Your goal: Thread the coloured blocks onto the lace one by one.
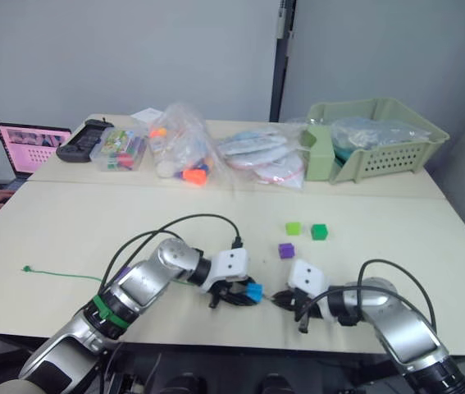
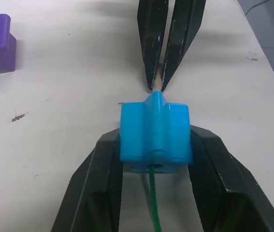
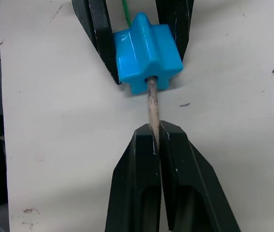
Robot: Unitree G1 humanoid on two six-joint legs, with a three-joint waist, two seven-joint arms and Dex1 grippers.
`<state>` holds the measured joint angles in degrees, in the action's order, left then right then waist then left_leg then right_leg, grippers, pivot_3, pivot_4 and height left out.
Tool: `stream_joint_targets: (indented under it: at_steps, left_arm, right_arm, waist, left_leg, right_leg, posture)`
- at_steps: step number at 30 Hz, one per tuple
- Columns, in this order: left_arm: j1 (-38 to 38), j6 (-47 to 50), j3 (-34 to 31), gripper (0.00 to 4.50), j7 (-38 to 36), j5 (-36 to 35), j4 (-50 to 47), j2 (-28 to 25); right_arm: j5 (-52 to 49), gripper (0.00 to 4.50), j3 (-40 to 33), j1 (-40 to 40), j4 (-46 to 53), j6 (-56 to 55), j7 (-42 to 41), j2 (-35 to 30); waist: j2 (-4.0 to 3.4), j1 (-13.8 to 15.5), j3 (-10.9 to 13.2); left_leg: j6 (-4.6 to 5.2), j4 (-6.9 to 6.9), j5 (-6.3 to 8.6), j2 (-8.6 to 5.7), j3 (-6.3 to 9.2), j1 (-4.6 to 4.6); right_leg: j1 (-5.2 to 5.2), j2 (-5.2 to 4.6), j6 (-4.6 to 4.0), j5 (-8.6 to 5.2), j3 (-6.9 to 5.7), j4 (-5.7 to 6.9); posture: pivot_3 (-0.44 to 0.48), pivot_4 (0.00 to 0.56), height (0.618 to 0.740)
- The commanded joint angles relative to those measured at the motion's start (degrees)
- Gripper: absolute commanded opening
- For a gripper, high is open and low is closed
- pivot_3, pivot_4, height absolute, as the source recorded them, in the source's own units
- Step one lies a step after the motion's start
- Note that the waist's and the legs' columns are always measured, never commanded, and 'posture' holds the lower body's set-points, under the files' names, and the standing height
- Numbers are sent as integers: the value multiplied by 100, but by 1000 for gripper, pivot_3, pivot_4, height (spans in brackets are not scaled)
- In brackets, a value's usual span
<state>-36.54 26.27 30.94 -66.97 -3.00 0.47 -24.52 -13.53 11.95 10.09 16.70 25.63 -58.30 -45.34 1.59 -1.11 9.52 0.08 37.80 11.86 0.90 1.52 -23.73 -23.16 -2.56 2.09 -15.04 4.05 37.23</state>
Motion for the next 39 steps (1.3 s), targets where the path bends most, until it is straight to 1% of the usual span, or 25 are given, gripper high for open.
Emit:
stream_joint_targets:
  at_steps: [1,3,5,6,8,11,13,15,18,21,23,24,25,29,31,33,35,38,39]
  left_arm:
    - [311,110,-555,1403,-251,-305,-511,-636]
    - [602,-47,-795,1403,-438,-355,-606,-1215]
    - [808,-219,-944,1403,-542,-381,-623,-1598]
    - [1032,-613,-1128,1403,-660,-283,-363,-2067]
    - [1330,-1259,-1414,1403,-774,-133,142,-2714]
    - [1428,-1994,-1680,1403,-749,-26,953,-3163]
    - [1401,-2362,-1800,1403,-698,-7,1419,-3295]
    - [1447,-2704,-1838,1403,-683,57,1669,-3374]
    - [1624,-2797,-1949,1403,-699,-76,1562,-3347]
    - [1623,-2750,-2030,1403,-697,-129,1447,-3286]
    - [1555,-2519,-2105,2459,-767,-289,1310,-3234]
    - [1547,-2440,-2129,2672,-788,-333,1259,-3222]
    - [1536,-2353,-2142,3092,-839,-381,1182,-3225]
    - [1209,-1764,-2250,4409,-1085,-726,549,-3198]
    - [1001,-1387,-2260,4466,-1194,-916,275,-3124]
    - [800,-844,-2162,4466,-1213,-1194,-249,-2894]
    - [705,-505,-2036,4466,-1128,-1324,-658,-2647]
    - [657,-221,-1702,4466,-852,-1231,-1047,-2167]
    - [654,-205,-1472,4466,-709,-1127,-1137,-1896]
  right_arm:
    - [51,0,-81,183,73,-31,-59,-89]
    - [51,0,-85,227,124,-5,-110,-125]
    - [45,0,-102,244,144,-4,-146,-153]
    - [19,0,-134,283,163,7,-175,-179]
    - [-5,0,-179,339,178,19,-209,-205]
    - [-23,0,-220,370,209,40,-239,-221]
    - [-41,0,-250,358,249,45,-266,-235]
    - [-48,0,-265,340,265,30,-304,-229]
    - [-30,0,-227,327,253,-8,-367,-209]
    - [-29,0,-218,360,256,9,-372,-166]
    - [-39,0,-201,418,265,49,-363,-114]
    - [-41,0,-204,422,273,58,-365,-105]
    - [-44,0,-203,427,288,71,-367,-96]
    - [-64,0,-139,467,432,209,-351,-41]
    - [-54,0,-103,489,512,304,-331,-14]
    - [-31,0,-42,550,596,439,-303,25]
    - [3,0,29,618,649,556,-280,40]
    - [56,0,185,744,727,724,-261,43]
    - [100,0,274,791,756,783,-252,47]
  waist:
    - [-1,-30,-1]
    - [-2,-57,0]
    - [-1,-52,0]
    - [-1,-42,0]
    - [0,-59,0]
    - [1,-125,0]
    - [-1,-136,-1]
    - [-2,-137,-1]
    - [-3,-143,-2]
    - [-3,-138,-2]
    - [-3,-138,-2]
    - [-3,-139,-2]
    - [-3,-139,-2]
    - [0,-128,0]
    - [8,-103,5]
    - [10,-63,6]
    - [10,-26,6]
    - [10,-8,6]
    - [10,1,6]
  left_leg:
    - [0,-2,0,2,2,2]
    - [0,-6,0,6,2,6]
    - [0,-7,0,5,4,7]
    - [0,-7,0,4,4,8]
    - [0,-5,0,4,0,11]
    - [0,-19,0,13,-4,41]
    - [0,-26,0,15,-8,60]
    - [0,-33,0,18,-9,67]
    - [0,-39,0,19,-14,75]
    - [0,-49,0,18,-16,78]
    - [0,-51,0,17,-16,76]
    - [0,-51,0,17,-16,76]
    - [0,-50,0,16,-16,75]
    - [0,-50,0,13,-14,57]
    - [0,-47,0,11,-10,44]
    - [-1,-40,-1,9,-7,37]
    - [-1,-33,0,4,-8,36]
    - [-1,-32,0,4,-9,38]
    - [-1,-32,0,5,-9,38]
  right_leg:
    - [0,1,-1,0,0,3]
    - [-4,3,-4,-1,-2,11]
    - [-5,2,-6,-2,-3,16]
    - [-3,-1,-6,-3,-4,15]
    - [-2,-3,-6,-2,-3,13]
    - [7,1,-20,-5,-3,20]
    - [7,3,-32,-15,-3,42]
    - [7,7,-18,-30,-3,49]
    - [5,6,-24,-32,-1,61]
    - [3,5,-28,-32,1,64]
    - [2,5,-28,-32,1,64]
    - [2,5,-28,-32,1,64]
    - [0,5,-28,-33,1,64]
    - [-10,4,-31,-31,0,61]
    - [-18,3,-36,-28,-3,62]
    - [-19,2,-36,-28,-6,61]
    - [-14,-4,-32,-29,-6,59]
    - [-11,-4,-31,-29,-3,56]
    - [-11,-2,-31,-28,-4,56]
  posture:
    - [0,150,740]
    - [0,150,740]
    - [0,150,740]
    - [0,150,740]
    - [0,150,740]
    - [0,150,740]
    - [0,150,740]
    - [0,150,740]
    - [0,150,740]
    - [0,150,740]
    - [0,150,740]
    - [0,150,740]
    - [0,150,740]
    - [0,150,740]
    - [0,150,740]
    - [0,150,740]
    - [0,150,740]
    - [0,150,740]
    - [0,150,740]
